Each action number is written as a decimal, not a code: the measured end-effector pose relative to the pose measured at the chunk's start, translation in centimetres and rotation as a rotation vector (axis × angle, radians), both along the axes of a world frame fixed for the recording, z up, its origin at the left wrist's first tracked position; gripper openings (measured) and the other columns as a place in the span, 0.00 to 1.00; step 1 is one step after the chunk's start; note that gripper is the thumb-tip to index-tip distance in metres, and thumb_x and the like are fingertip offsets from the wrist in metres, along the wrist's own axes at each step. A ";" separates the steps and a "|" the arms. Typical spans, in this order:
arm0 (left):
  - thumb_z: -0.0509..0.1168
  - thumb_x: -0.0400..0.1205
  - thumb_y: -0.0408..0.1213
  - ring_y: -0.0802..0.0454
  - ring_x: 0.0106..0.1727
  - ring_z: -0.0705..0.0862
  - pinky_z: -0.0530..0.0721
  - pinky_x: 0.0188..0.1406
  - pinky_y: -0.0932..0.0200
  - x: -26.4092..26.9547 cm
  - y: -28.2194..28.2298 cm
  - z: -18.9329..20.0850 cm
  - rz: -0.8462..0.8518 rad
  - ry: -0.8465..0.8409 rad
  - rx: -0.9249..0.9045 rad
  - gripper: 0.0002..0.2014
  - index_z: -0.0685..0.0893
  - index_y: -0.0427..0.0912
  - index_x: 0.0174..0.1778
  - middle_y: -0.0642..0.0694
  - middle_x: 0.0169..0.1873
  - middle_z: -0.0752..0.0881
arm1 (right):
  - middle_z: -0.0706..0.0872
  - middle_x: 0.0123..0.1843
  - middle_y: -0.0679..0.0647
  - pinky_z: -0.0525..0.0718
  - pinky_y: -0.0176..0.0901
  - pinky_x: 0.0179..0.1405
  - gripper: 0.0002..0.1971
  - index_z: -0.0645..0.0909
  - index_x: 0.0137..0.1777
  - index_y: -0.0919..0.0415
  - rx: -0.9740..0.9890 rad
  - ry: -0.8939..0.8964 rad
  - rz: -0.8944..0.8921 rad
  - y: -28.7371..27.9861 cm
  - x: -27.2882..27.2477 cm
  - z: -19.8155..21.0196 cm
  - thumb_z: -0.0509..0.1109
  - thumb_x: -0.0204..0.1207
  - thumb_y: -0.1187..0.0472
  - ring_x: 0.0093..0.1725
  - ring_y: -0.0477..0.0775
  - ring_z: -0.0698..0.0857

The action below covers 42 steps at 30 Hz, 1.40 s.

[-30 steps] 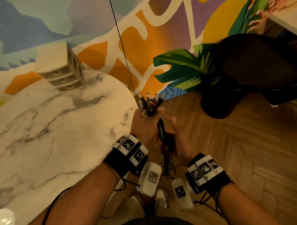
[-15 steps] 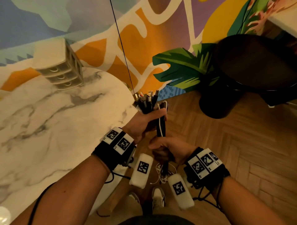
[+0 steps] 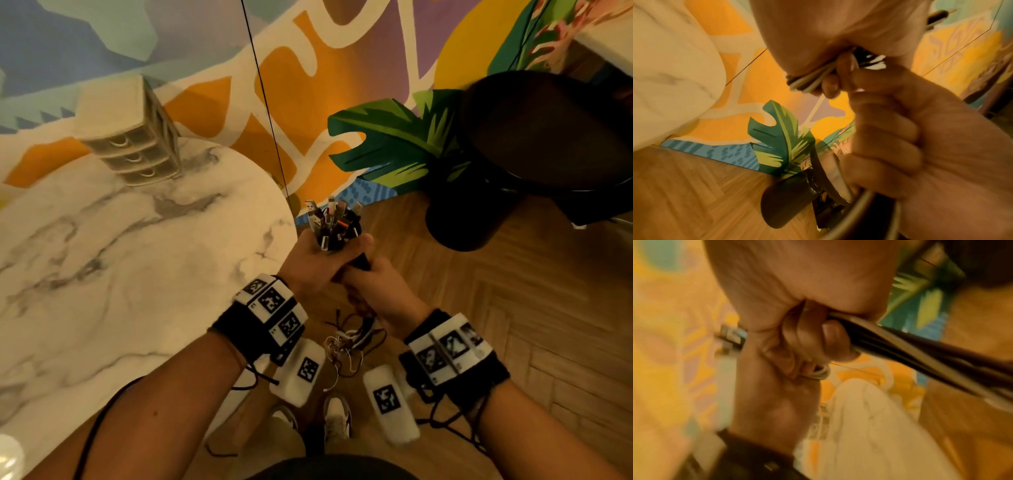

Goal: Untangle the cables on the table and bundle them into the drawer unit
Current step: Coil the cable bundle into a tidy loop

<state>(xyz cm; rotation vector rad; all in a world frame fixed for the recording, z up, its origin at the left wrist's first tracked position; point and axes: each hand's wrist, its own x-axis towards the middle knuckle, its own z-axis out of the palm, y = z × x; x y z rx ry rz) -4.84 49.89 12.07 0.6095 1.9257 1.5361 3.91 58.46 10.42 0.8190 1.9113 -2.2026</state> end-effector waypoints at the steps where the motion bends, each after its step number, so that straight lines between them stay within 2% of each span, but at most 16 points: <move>1: 0.73 0.75 0.44 0.54 0.45 0.88 0.87 0.48 0.55 -0.2 -0.3 0.3 -0.082 -0.049 0.027 0.01 0.88 0.54 0.40 0.51 0.39 0.90 | 0.66 0.20 0.50 0.59 0.37 0.18 0.10 0.77 0.33 0.60 -0.165 -0.019 0.030 0.4 0.1 0.5 0.65 0.76 0.68 0.17 0.45 0.62; 4: 0.71 0.72 0.37 0.55 0.40 0.86 0.85 0.43 0.61 -0.5 -0.5 0.5 -0.170 -0.185 0.061 0.11 0.86 0.32 0.45 0.45 0.38 0.88 | 0.62 0.18 0.47 0.56 0.34 0.19 0.14 0.71 0.25 0.53 -0.486 -0.021 0.176 0.7 0.3 0.7 0.68 0.67 0.67 0.15 0.44 0.60; 7: 0.72 0.74 0.33 0.56 0.38 0.85 0.84 0.44 0.57 -0.2 -0.3 0.2 -0.084 -0.171 0.019 0.03 0.85 0.45 0.37 0.47 0.34 0.86 | 0.64 0.17 0.45 0.55 0.35 0.19 0.16 0.68 0.22 0.52 -0.565 -0.040 0.243 0.6 0.3 0.4 0.70 0.65 0.63 0.15 0.43 0.61; 10: 0.72 0.76 0.38 0.58 0.37 0.86 0.84 0.45 0.53 -0.4 -0.3 -0.8 0.016 -0.057 -0.064 0.09 0.85 0.57 0.33 0.52 0.32 0.87 | 0.73 0.24 0.49 0.67 0.36 0.22 0.09 0.79 0.37 0.57 -0.182 -0.063 0.112 0.2 0.0 -0.2 0.64 0.79 0.65 0.21 0.44 0.68; 12: 0.72 0.76 0.40 0.62 0.33 0.85 0.81 0.40 0.58 -0.6 0.0 -0.8 0.106 0.019 -0.062 0.07 0.84 0.55 0.34 0.53 0.31 0.86 | 0.84 0.39 0.55 0.81 0.45 0.33 0.05 0.80 0.52 0.61 0.177 0.008 0.045 -0.7 0.2 -0.9 0.65 0.80 0.66 0.32 0.47 0.79; 14: 0.72 0.76 0.40 0.63 0.34 0.84 0.80 0.39 0.65 -0.7 0.3 -0.9 0.191 0.081 -0.036 0.07 0.83 0.54 0.35 0.55 0.31 0.85 | 0.84 0.49 0.50 0.84 0.47 0.41 0.12 0.77 0.60 0.57 0.410 0.053 -0.013 -2.2 0.9 -2.1 0.68 0.77 0.64 0.41 0.47 0.82; 17: 0.72 0.77 0.40 0.70 0.37 0.83 0.77 0.41 0.73 0.0 0.7 -0.7 0.129 0.135 -0.027 0.02 0.85 0.51 0.42 0.59 0.34 0.86 | 0.83 0.36 0.47 0.79 0.42 0.32 0.02 0.79 0.44 0.56 0.463 0.085 -0.126 -2.9 1.6 -2.8 0.69 0.77 0.59 0.32 0.44 0.80; 19: 0.71 0.77 0.37 0.71 0.39 0.84 0.77 0.42 0.73 -0.1 0.6 -0.6 0.054 0.088 0.038 0.04 0.85 0.51 0.44 0.62 0.33 0.87 | 0.75 0.23 0.45 0.70 0.38 0.23 0.11 0.75 0.33 0.62 0.382 0.043 -0.125 -1.9 1.4 -1.8 0.69 0.77 0.64 0.21 0.41 0.71; 21: 0.70 0.76 0.30 0.73 0.42 0.85 0.79 0.42 0.75 -0.2 0.3 -0.6 -0.045 -0.012 0.108 0.10 0.84 0.49 0.48 0.64 0.35 0.88 | 0.72 0.20 0.43 0.66 0.36 0.19 0.01 0.79 0.44 0.65 0.161 0.052 -0.048 -0.8 1.1 -0.1 0.66 0.77 0.69 0.19 0.43 0.68; 23: 0.68 0.76 0.29 0.69 0.44 0.86 0.80 0.44 0.72 -0.2 0.2 -0.4 -0.174 -0.087 0.119 0.12 0.83 0.37 0.55 0.57 0.42 0.88 | 0.71 0.19 0.43 0.63 0.33 0.15 0.11 0.78 0.53 0.59 -0.062 0.075 0.042 0.1 0.9 0.7 0.63 0.77 0.73 0.17 0.42 0.65; 25: 0.66 0.78 0.30 0.64 0.44 0.86 0.81 0.44 0.69 -0.5 0.4 0.0 -0.273 -0.088 0.083 0.13 0.82 0.26 0.57 0.48 0.43 0.87 | 0.67 0.18 0.44 0.60 0.31 0.14 0.14 0.75 0.43 0.54 -0.224 0.063 0.107 0.5 0.7 1.1 0.60 0.77 0.76 0.16 0.42 0.62; 28: 0.66 0.79 0.29 0.57 0.38 0.86 0.82 0.41 0.65 -0.8 0.6 0.7 -0.300 -0.039 0.086 0.08 0.84 0.26 0.46 0.48 0.34 0.87 | 0.63 0.17 0.45 0.60 0.29 0.15 0.21 0.66 0.27 0.54 -0.368 0.041 0.172 0.8 0.5 1.0 0.58 0.77 0.76 0.14 0.42 0.61; 33: 0.68 0.79 0.35 0.58 0.25 0.79 0.79 0.33 0.63 0.2 1.0 0.7 0.012 -0.204 0.124 0.13 0.78 0.41 0.28 0.50 0.22 0.80 | 0.69 0.19 0.47 0.64 0.32 0.16 0.22 0.76 0.20 0.53 -0.319 -0.006 0.213 -1.0 0.4 0.4 0.63 0.74 0.72 0.16 0.43 0.64; 37: 0.64 0.77 0.43 0.50 0.29 0.73 0.76 0.38 0.60 0.2 1.3 1.0 0.038 -0.344 0.387 0.19 0.70 0.41 0.22 0.42 0.26 0.73 | 0.77 0.33 0.61 0.76 0.30 0.30 0.05 0.79 0.36 0.75 -0.026 0.065 0.219 -3.2 0.9 -1.5 0.67 0.73 0.74 0.27 0.43 0.75; 40: 0.57 0.82 0.41 0.52 0.21 0.69 0.76 0.32 0.58 -0.2 0.7 1.1 -0.049 -0.594 0.508 0.19 0.68 0.41 0.24 0.46 0.20 0.71 | 0.72 0.26 0.56 0.73 0.42 0.29 0.17 0.75 0.24 0.61 0.174 0.001 0.166 -2.3 0.8 -4.8 0.68 0.74 0.71 0.26 0.48 0.70; 42: 0.54 0.84 0.42 0.55 0.15 0.64 0.71 0.26 0.57 -0.4 -0.1 0.5 -0.111 -0.677 0.500 0.19 0.67 0.42 0.26 0.49 0.15 0.68 | 0.73 0.21 0.47 0.69 0.40 0.26 0.19 0.74 0.21 0.55 0.353 -0.070 0.194 -0.5 0.8 -6.6 0.69 0.73 0.68 0.21 0.44 0.69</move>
